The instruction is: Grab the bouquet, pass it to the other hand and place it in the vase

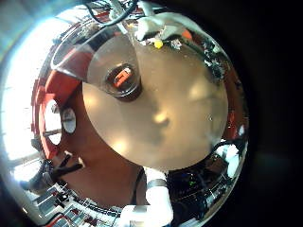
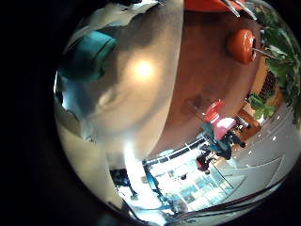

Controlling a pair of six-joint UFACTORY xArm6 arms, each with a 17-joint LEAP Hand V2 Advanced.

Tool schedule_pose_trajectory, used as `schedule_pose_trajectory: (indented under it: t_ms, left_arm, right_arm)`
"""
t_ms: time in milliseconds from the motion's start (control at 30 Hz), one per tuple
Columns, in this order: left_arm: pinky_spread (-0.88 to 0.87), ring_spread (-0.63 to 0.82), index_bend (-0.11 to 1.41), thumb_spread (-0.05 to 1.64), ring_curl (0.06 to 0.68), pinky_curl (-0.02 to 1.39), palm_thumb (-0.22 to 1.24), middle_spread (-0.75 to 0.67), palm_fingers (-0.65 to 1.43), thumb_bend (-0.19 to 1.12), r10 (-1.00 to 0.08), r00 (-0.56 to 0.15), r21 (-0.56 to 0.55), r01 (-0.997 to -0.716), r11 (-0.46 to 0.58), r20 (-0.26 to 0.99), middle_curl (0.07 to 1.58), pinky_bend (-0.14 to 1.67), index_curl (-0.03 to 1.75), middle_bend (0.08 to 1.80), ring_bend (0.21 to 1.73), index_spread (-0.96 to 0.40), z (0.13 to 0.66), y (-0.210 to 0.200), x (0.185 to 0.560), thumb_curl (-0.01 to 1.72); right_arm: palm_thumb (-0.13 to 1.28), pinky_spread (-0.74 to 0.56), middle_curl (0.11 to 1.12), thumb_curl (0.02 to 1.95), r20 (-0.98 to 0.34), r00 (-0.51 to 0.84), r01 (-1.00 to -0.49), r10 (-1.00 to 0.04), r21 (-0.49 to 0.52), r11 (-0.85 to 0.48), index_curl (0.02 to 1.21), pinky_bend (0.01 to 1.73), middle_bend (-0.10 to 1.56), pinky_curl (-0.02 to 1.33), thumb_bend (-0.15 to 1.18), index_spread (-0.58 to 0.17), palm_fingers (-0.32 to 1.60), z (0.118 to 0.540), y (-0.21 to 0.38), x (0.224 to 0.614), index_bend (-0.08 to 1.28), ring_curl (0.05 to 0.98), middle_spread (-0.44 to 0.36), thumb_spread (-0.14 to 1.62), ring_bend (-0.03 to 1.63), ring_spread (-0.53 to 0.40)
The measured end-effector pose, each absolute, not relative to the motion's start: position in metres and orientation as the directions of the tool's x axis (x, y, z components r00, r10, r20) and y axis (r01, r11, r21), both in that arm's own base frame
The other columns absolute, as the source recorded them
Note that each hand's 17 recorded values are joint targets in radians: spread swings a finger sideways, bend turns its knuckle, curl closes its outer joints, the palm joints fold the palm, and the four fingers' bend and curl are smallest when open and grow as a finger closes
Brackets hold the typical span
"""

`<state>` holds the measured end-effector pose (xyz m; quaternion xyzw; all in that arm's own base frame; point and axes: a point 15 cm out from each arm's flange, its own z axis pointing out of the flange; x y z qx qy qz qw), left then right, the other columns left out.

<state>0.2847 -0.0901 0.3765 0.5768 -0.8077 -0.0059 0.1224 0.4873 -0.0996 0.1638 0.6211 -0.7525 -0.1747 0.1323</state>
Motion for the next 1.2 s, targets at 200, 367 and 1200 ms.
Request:
schedule_pose_trajectory:
  t_ms: [200, 367, 1200]
  left_arm:
    - [0.52, 0.60, 0.20, 1.02, 0.214, 0.31, 0.55, 0.44, 0.11, -0.02, -0.933, -0.306, 0.147, -0.931, 0.335, 0.192, 0.26, 0.19, 0.42, 0.17, 0.39, 0.09, 0.378, -0.090, 0.284, 0.35]
    - [0.52, 0.60, 0.20, 1.02, 0.214, 0.31, 0.55, 0.44, 0.11, -0.02, -0.933, -0.305, 0.138, -0.933, 0.333, 0.193, 0.26, 0.19, 0.42, 0.17, 0.39, 0.09, 0.380, -0.088, 0.284, 0.35]
    - [0.51, 0.57, 0.21, 1.03, 0.213, 0.30, 0.51, 0.38, 0.18, -0.03, -0.925, -0.254, 0.008, -0.964, 0.267, 0.283, 0.27, 0.19, 0.43, 0.18, 0.40, 0.06, 0.435, -0.074, 0.279, 0.35]
  right_arm:
    - [0.97, -0.30, 0.86, 0.54, -0.001, -0.179, -0.901, -0.984, 0.402, 0.163, 0.83, 1.42, 0.98, 0.31, -0.01, -0.505, 1.18, 0.182, -0.104, 0.488, 0.75, 0.548, -0.303, 0.91, 1.29, -0.253]
    - [1.06, -0.24, 0.93, 0.60, -0.005, -0.182, -0.925, -0.983, 0.339, 0.170, 0.94, 1.50, 1.12, 0.37, 0.01, -0.467, 1.15, 0.213, -0.108, 0.491, 0.90, 0.603, -0.277, 0.90, 1.35, -0.240]
    - [1.19, -0.16, 0.90, 0.96, -0.650, -0.103, -0.983, -0.753, -0.049, 0.177, 1.01, 1.46, 1.32, 0.54, 0.08, -0.299, 1.13, 0.383, -0.094, 0.471, 1.08, 0.697, -0.156, 0.87, 1.45, -0.192]
